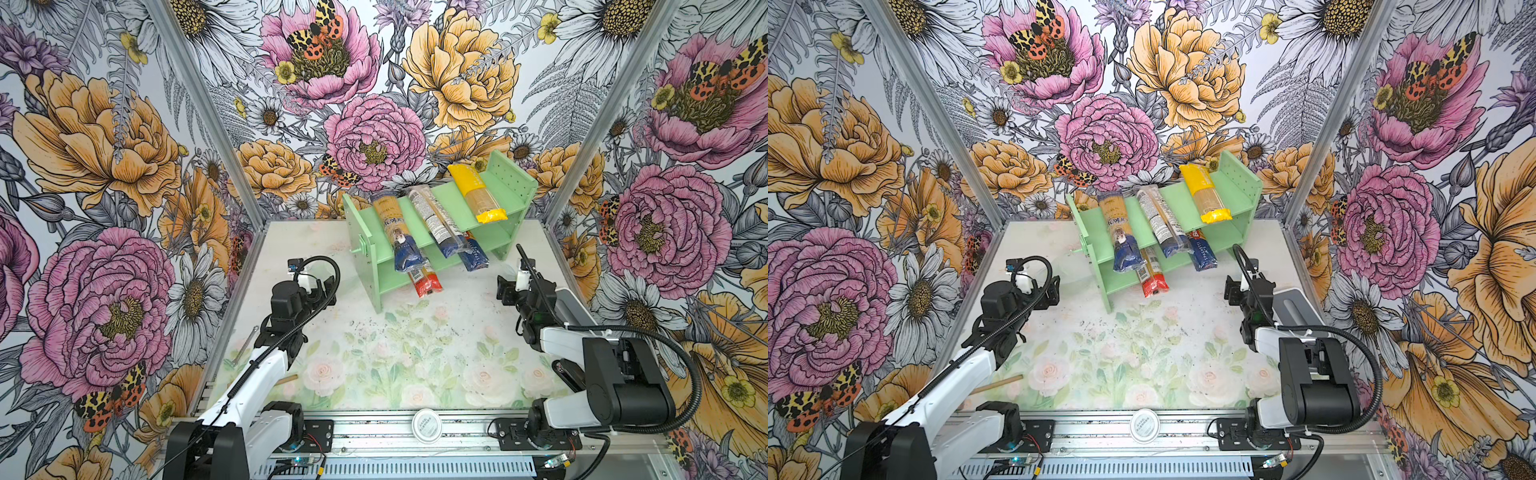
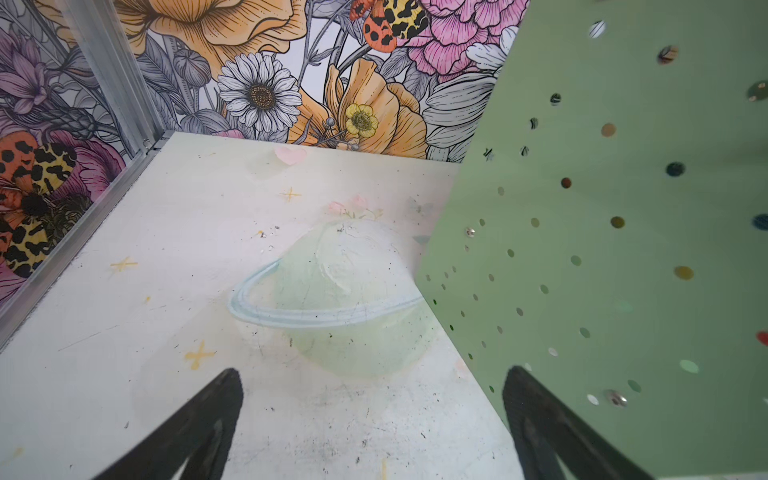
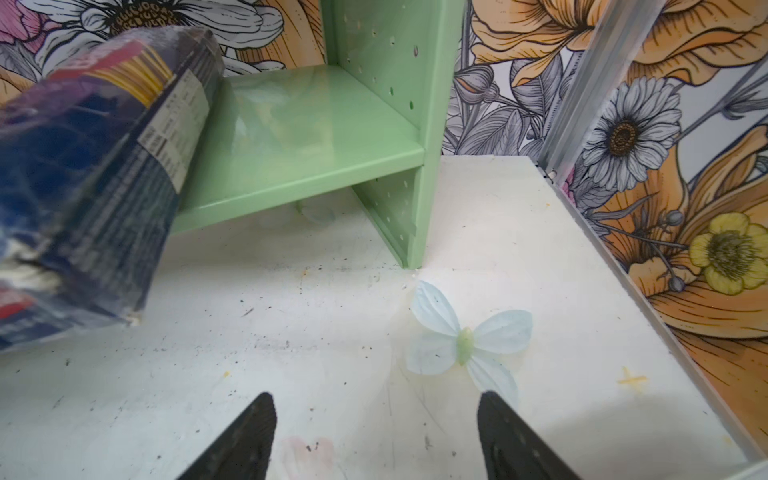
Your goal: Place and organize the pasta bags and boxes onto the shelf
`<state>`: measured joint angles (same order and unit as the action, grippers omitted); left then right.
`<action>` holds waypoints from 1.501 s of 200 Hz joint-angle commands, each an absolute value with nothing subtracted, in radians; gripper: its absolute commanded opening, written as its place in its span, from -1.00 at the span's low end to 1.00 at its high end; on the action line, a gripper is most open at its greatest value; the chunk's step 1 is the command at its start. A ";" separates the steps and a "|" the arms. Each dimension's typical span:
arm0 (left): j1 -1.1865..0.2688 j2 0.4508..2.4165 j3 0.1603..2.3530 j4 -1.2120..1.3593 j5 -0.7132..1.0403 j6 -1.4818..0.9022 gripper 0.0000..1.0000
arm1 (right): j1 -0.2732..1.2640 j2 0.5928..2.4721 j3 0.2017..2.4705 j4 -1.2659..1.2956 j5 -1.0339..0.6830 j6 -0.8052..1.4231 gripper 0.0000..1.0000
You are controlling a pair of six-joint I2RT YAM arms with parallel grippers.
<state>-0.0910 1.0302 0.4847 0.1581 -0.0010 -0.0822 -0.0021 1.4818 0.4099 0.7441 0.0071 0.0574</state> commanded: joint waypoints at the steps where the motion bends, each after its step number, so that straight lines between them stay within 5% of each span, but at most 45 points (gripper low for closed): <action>1: -0.064 1.048 0.490 0.237 -0.033 -0.019 0.98 | 0.000 1.524 0.391 0.849 0.087 0.058 0.60; 175: 0.040 1.444 0.486 0.631 0.039 0.007 0.98 | -0.020 1.539 0.396 0.858 0.063 0.072 0.75; 217: 0.049 1.557 0.362 0.983 0.011 -0.012 0.97 | -0.020 1.538 0.397 0.859 0.061 0.072 0.77; 300: 0.042 1.551 0.373 0.948 -0.015 -0.011 0.98 | -0.021 1.539 0.397 0.858 0.070 0.077 0.91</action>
